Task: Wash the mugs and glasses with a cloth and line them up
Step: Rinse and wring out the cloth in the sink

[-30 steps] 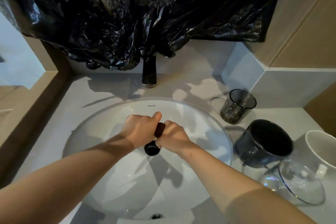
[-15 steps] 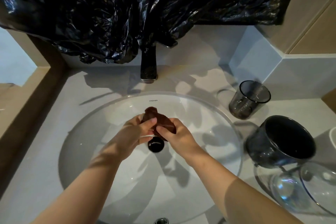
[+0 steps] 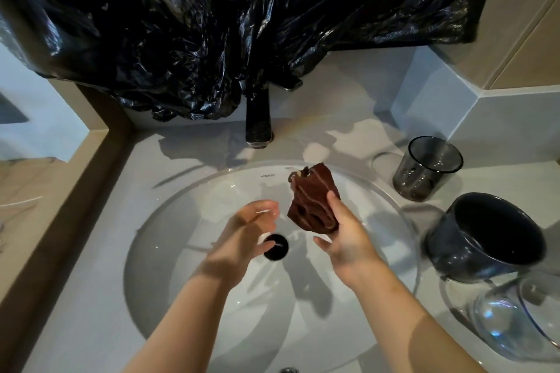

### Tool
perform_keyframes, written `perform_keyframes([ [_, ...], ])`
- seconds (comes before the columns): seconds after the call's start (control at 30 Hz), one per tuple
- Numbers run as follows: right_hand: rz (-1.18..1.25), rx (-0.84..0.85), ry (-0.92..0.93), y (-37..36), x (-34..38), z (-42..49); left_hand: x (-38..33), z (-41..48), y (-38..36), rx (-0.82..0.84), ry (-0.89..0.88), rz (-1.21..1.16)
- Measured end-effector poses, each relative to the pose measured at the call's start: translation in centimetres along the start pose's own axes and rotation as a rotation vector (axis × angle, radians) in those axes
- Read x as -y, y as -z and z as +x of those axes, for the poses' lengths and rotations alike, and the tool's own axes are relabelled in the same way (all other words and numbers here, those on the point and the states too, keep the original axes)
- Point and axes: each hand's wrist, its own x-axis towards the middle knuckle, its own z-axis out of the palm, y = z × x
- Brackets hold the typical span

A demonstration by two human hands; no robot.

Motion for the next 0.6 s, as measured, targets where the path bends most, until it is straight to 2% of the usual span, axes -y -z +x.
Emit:
perform_keyframes([
  [0.1, -0.146, 0.049, 0.001, -0.4, -0.4, -0.4, 0.2, -0.2, -1.2, 0.113, 0.066, -0.001],
  [0.2, -0.155, 0.037, -0.003, -0.6, -0.5, -0.6, -0.1, -0.4, -1.3, 0.066, -0.01, -0.006],
  [0.3, 0.024, -0.003, -0.051, -0.5, -0.3, -0.6, -0.3, -0.2, -1.1, -0.001, -0.053, -0.067],
  [0.37, 0.224, -0.007, -0.104, -0.9, 0.1, -0.8, -0.5, -0.2, -1.1, -0.04, -0.077, -0.214],
  [0.43, 0.269, -0.015, -0.122, -1.1, 0.4, -1.0, -0.9, -0.2, -0.9, -0.076, -0.142, -0.345],
  [0.5, 0.187, -0.035, -0.108, -1.2, 0.3, -1.0, -1.6, -0.4, -0.7, -0.125, -0.188, -0.402],
  [0.6, -0.018, -0.181, -0.007, -1.8, 0.5, -1.2, -2.4, -0.7, -0.2, -0.212, -0.233, -0.344],
])
